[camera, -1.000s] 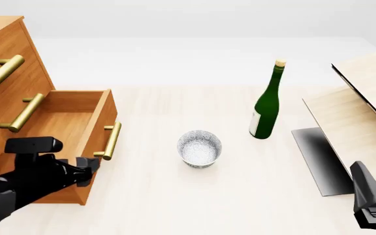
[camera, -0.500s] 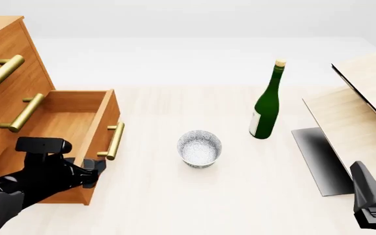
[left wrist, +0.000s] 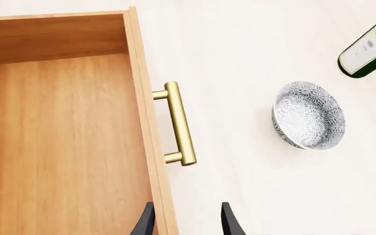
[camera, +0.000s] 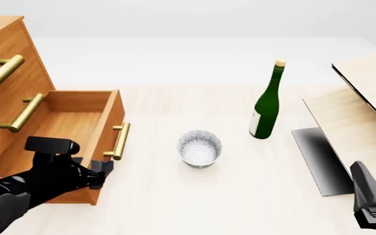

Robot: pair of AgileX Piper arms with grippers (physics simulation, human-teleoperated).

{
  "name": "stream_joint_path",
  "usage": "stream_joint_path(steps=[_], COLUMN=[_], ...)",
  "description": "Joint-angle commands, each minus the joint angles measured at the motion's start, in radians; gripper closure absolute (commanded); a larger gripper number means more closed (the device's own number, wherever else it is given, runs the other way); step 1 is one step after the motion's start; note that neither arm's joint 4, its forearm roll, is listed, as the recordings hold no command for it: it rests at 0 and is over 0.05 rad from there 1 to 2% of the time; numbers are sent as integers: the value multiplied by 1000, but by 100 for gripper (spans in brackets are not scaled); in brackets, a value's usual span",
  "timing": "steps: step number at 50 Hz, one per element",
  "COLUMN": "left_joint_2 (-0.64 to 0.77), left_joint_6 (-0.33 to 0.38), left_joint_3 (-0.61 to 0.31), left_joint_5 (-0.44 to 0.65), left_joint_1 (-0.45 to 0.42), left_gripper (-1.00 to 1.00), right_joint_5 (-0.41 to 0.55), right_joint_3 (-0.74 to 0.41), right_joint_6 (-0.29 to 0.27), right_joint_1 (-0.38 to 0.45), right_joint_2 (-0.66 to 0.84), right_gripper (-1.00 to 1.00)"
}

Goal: Put the bowl in the bottom drawer of the cabinet and close it.

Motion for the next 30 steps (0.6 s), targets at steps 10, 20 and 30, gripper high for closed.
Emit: stream_joint_path(steps=[10,20,30], left_joint_2=[23,37,42], left_joint_6=[-33,-53,-75], left_joint_3=[21,22,24], left_joint_5=[-9,-29,-41], left_joint_1=[-55,-83,-109], left_gripper=[-100,-100,-100], right_joint_5=[0,0,0], right_joint_3=[0,0,0], right_joint_6=[0,0,0], right_joint_1=[0,0,0], right_joint_2=[0,0,0], right_gripper=[-100,-100,-100])
